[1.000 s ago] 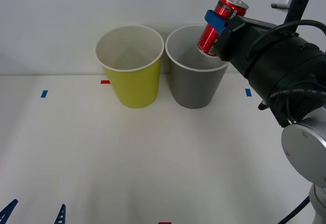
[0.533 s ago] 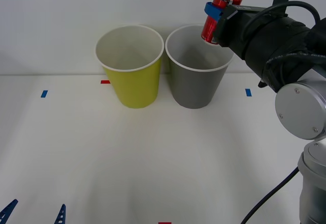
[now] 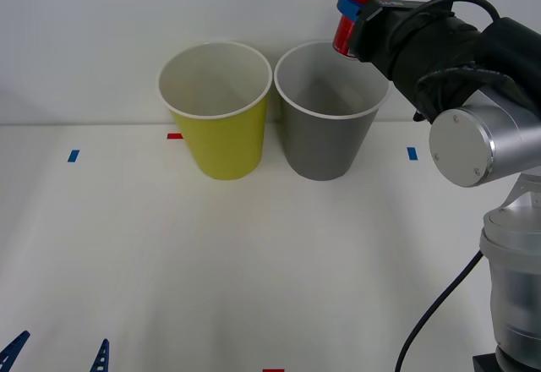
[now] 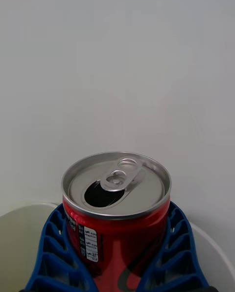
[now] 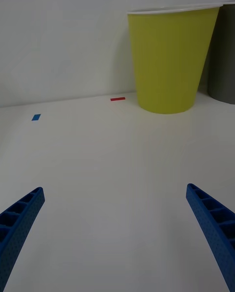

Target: Put cans in the gray bin and PET bottles in the light green bin.

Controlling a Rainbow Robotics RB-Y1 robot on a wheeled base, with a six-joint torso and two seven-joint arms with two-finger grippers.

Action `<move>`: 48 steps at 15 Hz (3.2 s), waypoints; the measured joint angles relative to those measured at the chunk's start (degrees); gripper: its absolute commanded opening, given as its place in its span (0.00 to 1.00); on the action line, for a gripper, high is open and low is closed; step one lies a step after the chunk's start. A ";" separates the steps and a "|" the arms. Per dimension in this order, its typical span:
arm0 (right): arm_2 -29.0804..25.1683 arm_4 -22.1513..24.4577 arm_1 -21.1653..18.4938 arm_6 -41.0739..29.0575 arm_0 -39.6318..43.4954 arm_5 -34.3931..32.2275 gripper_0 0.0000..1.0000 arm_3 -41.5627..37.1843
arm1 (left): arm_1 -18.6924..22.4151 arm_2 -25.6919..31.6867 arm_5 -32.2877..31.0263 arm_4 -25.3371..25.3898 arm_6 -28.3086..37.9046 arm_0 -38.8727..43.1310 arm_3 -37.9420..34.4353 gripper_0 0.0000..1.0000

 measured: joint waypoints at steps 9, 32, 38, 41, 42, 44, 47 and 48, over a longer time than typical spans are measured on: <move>1.67 1.50 -2.50 1.82 -4.97 -12.34 0.00 13.99 | 0.00 0.00 0.00 0.00 0.00 0.00 0.00 1.00; -0.04 -1.50 -10.87 0.73 23.57 -12.75 0.65 -17.33 | 0.00 0.00 0.00 0.00 0.00 0.00 0.00 1.00; -1.24 -0.66 -7.46 1.15 37.72 -13.53 0.64 -24.98 | 0.00 0.00 0.00 0.00 0.00 0.00 0.00 1.00; -1.03 -0.69 -3.91 2.16 38.90 -14.82 0.64 -24.46 | 0.00 0.00 0.00 0.00 0.00 0.00 0.00 1.00; -0.87 -0.79 -3.73 2.47 38.84 -17.01 0.65 -23.10 | 0.00 0.00 0.00 0.00 0.00 0.00 0.00 1.00; 0.14 -0.75 -4.40 3.17 38.84 -26.61 0.65 -17.61 | 0.00 0.00 0.00 0.00 0.00 0.00 0.00 1.00; 1.96 0.04 -6.76 4.89 39.64 -42.80 0.64 -6.10 | 0.00 0.00 0.00 0.00 0.00 0.00 0.00 1.00; 2.36 0.41 -7.47 5.56 40.48 -46.82 0.64 -3.19 | 0.00 0.00 0.00 0.00 0.00 0.00 0.00 1.00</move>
